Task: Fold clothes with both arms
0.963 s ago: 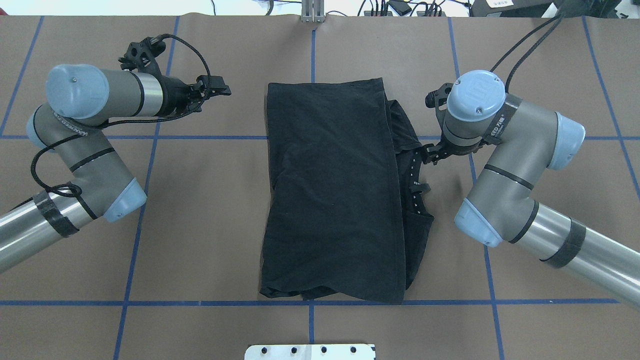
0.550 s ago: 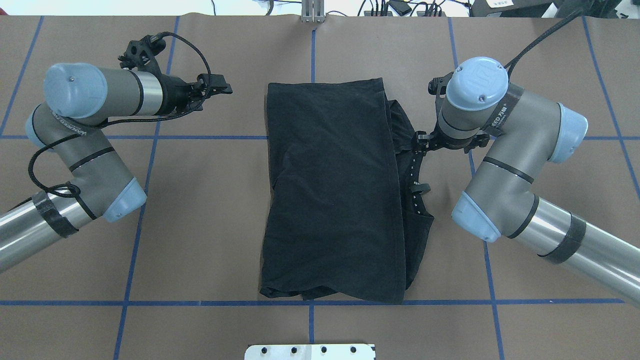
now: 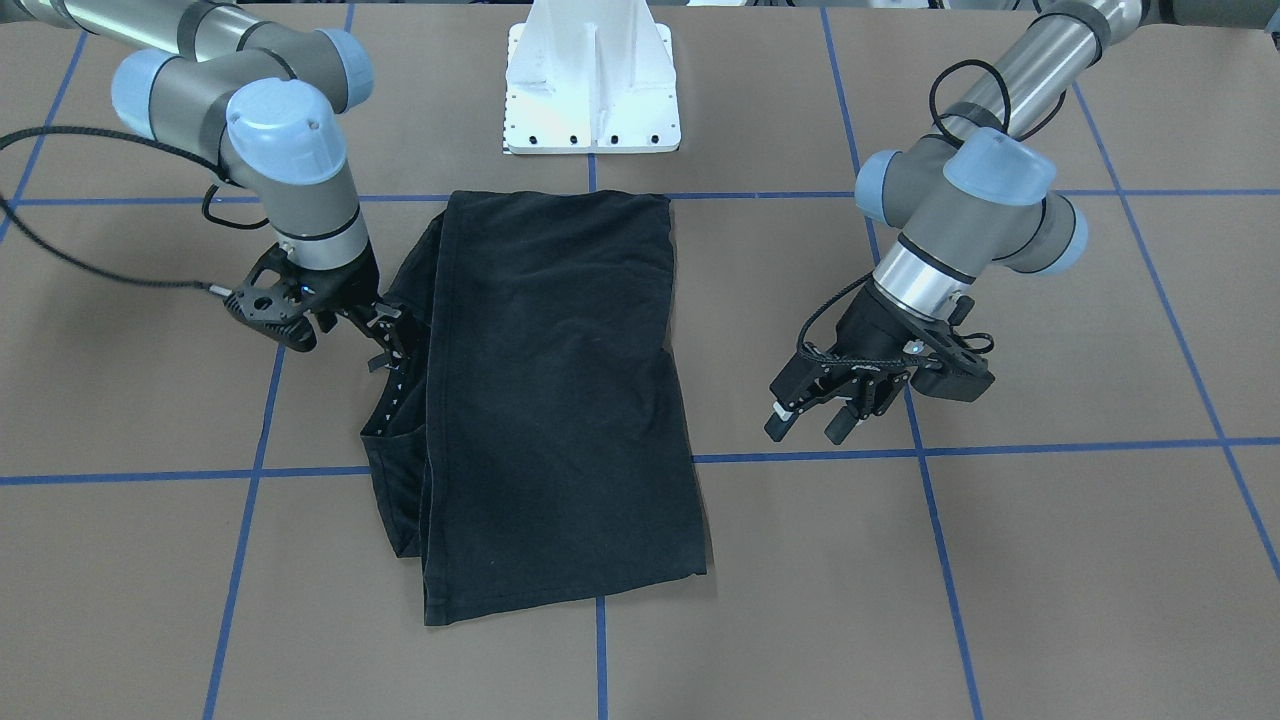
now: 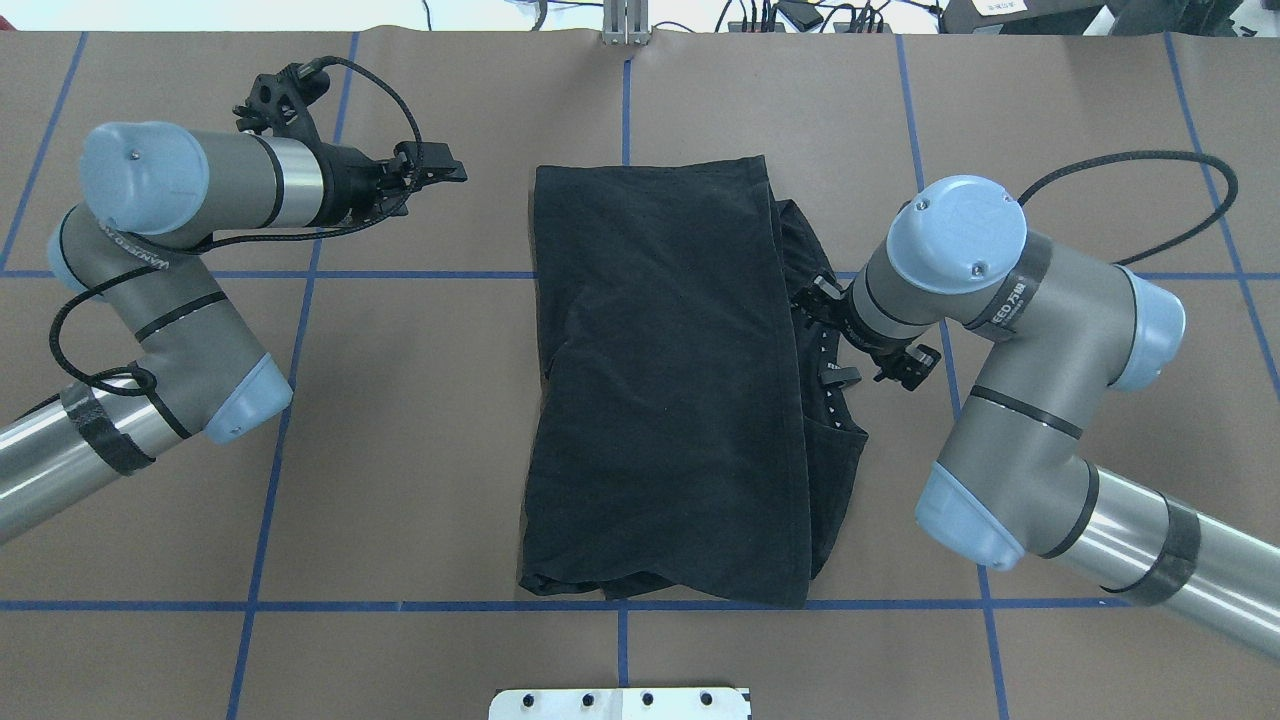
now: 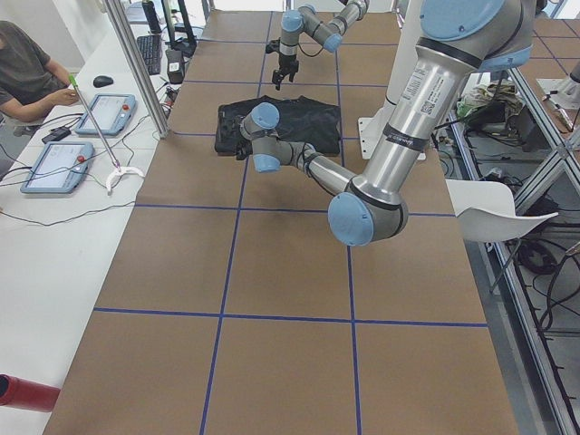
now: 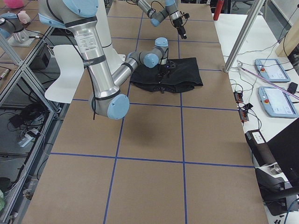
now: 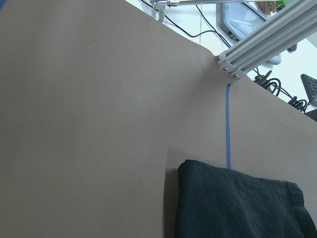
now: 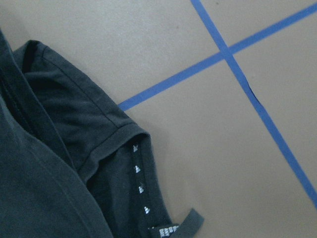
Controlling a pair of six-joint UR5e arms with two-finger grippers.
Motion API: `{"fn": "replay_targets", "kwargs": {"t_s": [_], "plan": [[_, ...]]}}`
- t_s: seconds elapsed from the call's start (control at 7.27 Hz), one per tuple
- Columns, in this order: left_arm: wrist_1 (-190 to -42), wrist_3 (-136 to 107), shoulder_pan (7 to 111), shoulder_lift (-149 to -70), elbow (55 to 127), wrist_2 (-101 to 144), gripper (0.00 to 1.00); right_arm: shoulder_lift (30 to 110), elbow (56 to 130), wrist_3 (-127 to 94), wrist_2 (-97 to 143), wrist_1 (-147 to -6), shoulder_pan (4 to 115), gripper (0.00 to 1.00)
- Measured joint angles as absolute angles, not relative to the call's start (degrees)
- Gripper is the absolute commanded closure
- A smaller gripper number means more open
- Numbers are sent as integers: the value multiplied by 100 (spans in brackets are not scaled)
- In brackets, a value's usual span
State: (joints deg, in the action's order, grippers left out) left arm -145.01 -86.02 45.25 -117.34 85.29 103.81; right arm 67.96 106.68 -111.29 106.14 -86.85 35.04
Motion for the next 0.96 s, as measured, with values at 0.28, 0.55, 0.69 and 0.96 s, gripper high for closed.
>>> {"fn": "replay_targets", "kwargs": {"t_s": [0.28,0.55,0.69,0.96], "plan": [[-14513,-8588,4516,-11730,8712,10366,0,7345,11120,-12834,10360,-8151,3039,0],[-14509,-8606,4455,-11745,9058,10376,0,7643,11397,-13792,10003,-8063,2340,1],[-14505,-8615,4385,-11752,9188,10372,0,7800,11514,-13931,9791,-8057,1996,2],[-14497,-8621,4324,-11744,9365,10340,0,8008,11627,-13969,9472,-8067,1458,9]]}}
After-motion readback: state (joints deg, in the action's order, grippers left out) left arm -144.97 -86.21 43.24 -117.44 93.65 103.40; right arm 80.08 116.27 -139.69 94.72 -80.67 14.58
